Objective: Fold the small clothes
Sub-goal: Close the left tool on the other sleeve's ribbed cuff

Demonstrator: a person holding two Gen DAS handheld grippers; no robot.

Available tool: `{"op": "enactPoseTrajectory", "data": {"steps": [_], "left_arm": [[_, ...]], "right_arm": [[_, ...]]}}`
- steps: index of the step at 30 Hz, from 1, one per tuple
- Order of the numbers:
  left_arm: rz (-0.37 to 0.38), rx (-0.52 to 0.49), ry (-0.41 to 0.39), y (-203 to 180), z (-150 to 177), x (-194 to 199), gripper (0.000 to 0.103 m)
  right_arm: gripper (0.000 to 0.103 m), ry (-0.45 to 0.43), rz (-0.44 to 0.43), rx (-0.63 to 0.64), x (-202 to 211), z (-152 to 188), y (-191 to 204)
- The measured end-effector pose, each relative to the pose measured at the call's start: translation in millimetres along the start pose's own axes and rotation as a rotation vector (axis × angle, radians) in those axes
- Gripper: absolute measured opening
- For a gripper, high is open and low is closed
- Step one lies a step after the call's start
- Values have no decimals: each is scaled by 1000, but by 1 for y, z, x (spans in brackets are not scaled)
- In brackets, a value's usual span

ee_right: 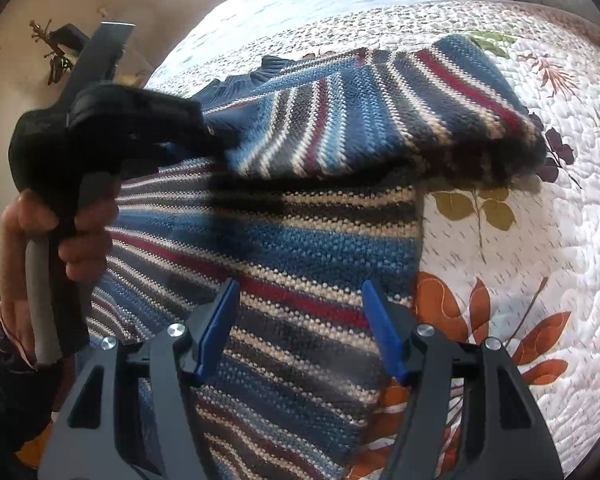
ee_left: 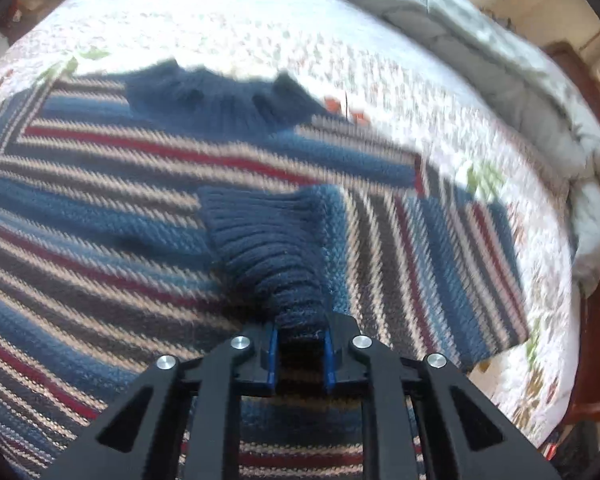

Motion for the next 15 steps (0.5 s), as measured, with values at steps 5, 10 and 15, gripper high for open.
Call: {"op": "enactPoseTrajectory", "data": {"steps": [5,10,15], "left_arm": [[-58,3,-141,29,-35,43,16],[-175,22,-236,85,-71,63,16],[-255,81,-207,142,-83,41,17]], "right_arm": [[67,-9,8,1,7,3,2],[67,-18,-6,1,2,-2,7],[67,-35,78,19,-4,-14,6]]}}
Point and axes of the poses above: each gripper's, at about its wrist camera, not at the fingertips, and x roughly against the way its jaws point, y to its left, z to its underside, the point moved 2 cm from there along -x, roughly the way its jaws point, and after that the axes turned 6 degrees about -z, right-handed, at the moved point
